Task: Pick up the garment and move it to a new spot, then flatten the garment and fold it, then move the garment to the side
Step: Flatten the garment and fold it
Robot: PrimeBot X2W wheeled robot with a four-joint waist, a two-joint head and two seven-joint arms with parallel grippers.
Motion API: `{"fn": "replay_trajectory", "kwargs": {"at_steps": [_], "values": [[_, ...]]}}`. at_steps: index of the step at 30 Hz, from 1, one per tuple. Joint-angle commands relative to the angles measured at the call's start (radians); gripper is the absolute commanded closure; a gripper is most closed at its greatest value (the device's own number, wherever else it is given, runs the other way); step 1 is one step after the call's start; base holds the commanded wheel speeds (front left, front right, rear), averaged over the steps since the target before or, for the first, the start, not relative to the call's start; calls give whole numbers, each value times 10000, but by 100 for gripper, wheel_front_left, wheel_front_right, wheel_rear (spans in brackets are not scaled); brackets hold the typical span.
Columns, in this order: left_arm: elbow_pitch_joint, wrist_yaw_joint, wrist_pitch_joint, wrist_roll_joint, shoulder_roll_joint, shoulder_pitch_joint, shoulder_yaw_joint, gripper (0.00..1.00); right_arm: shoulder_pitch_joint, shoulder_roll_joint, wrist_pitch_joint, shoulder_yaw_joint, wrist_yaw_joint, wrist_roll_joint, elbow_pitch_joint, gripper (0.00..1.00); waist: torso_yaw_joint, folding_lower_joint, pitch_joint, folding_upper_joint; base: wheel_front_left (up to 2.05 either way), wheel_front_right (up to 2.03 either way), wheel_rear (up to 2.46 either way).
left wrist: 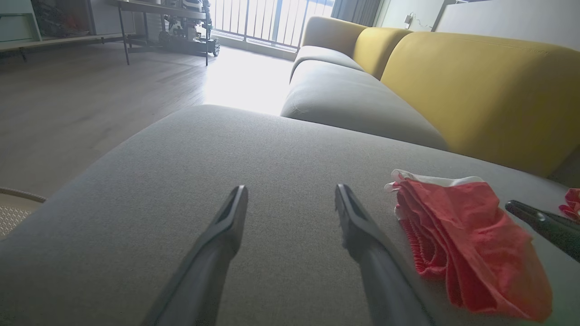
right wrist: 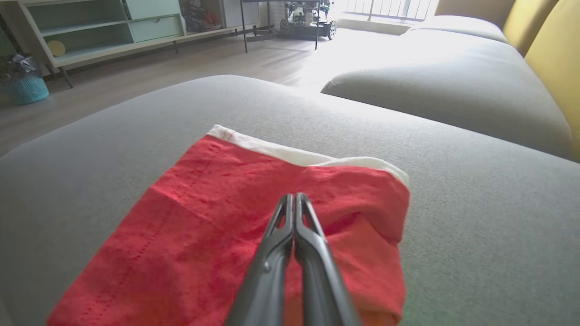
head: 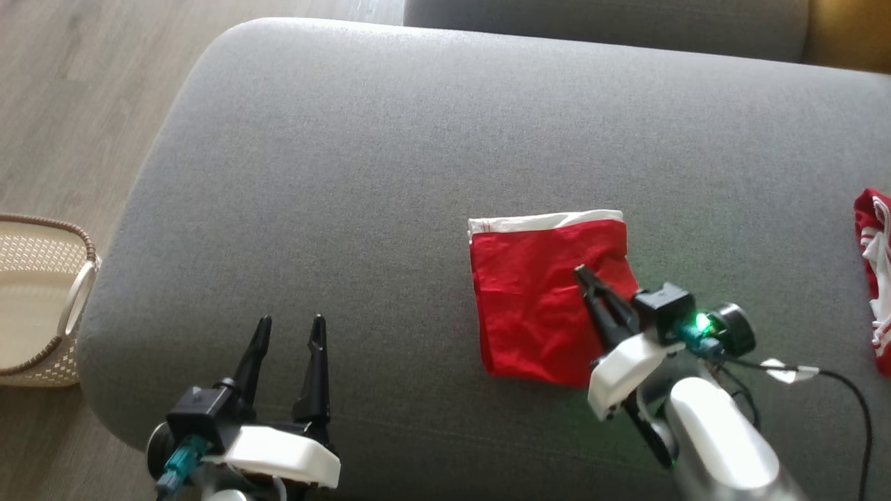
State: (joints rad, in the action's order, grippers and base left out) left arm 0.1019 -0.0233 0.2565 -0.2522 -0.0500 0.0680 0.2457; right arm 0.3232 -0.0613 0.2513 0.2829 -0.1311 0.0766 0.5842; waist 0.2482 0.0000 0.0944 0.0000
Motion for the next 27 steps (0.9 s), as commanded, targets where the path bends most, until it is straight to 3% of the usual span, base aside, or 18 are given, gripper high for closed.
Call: {"fn": "replay_trajectory", "kwargs": {"at_steps": [1, 9, 14, 19, 27], "values": [[-312, -2, 53, -38, -3, -469, -268, 0, 443, 110, 102, 28, 4, -96, -85, 100, 14, 0, 51, 0, 0, 0, 0], [-195, 40, 53, -80, -3, -629, -45, 0, 1392, 110, -5, -583, 4, -364, 2539, 100, 325, 0, 201, 0, 0, 0, 0], [-170, -17, 53, -152, -3, -627, -139, 0, 1850, 110, 93, -510, 4, -116, 2083, 100, 475, 0, 193, 0, 0, 0, 0], [-153, -11, 53, -219, -3, -616, 2, 0, 1837, 110, 101, 264, 4, 541, 1077, 100, 760, 0, 203, 0, 0, 0, 0], [-122, 3, 53, -296, -3, -758, 274, 0, 2143, 110, 103, 866, 4, 440, 2132, 100, 1336, 0, 373, 0, 0, 0, 0]]}}
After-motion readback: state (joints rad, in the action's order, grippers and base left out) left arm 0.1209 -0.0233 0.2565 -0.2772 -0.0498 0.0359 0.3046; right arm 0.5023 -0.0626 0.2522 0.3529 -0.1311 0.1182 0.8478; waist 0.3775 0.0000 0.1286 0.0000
